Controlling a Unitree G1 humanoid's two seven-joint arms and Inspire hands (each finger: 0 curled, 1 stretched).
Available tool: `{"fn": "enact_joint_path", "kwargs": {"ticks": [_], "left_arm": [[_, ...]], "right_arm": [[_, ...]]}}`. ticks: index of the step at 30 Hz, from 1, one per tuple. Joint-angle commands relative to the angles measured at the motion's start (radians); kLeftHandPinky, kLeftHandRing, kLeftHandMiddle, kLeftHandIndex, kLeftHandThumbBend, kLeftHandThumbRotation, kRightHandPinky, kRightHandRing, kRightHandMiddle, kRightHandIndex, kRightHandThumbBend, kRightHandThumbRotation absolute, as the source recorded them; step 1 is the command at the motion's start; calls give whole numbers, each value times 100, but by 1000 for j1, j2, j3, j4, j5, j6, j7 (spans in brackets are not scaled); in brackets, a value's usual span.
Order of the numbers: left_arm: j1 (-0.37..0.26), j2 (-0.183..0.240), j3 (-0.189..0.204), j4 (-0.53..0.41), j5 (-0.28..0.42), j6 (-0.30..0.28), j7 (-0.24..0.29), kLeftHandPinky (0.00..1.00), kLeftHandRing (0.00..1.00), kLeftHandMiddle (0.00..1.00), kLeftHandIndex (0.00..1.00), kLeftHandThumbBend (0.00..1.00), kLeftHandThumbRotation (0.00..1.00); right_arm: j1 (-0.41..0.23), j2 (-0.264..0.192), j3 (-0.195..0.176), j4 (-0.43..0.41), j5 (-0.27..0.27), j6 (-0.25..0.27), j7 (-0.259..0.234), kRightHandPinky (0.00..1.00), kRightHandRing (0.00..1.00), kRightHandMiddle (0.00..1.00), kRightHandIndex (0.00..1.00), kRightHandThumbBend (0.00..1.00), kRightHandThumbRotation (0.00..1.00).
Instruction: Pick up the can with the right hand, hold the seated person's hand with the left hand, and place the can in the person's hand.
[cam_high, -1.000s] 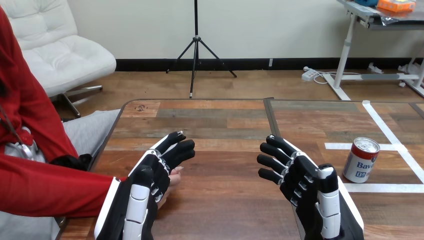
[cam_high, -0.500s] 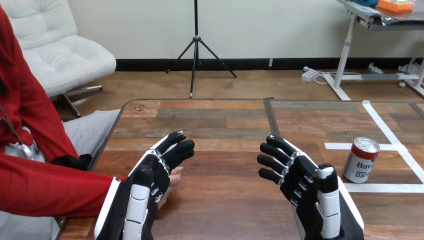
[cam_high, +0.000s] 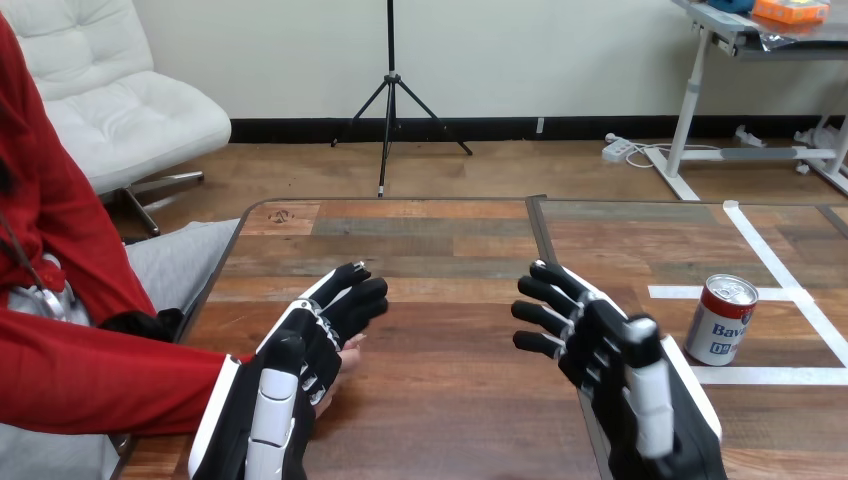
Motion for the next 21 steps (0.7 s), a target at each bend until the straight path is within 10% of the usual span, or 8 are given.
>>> {"fn": "enact_joint_path", "kwargs": {"ticks": [1, 21], "left_arm": [[-39, -27, 11, -11, -6, -6, -10, 79, 81, 82, 83, 65, 100], [-51, -30, 7, -14, -19, 4, -23, 76, 81, 82, 83, 62, 100]], "right_arm": [[-216, -54, -53, 124, -37, -21, -1, 79, 86, 88, 87, 97, 100], [-536, -124, -153, 416, 10, -50, 9, 91, 91, 90, 91, 94, 100]]}}
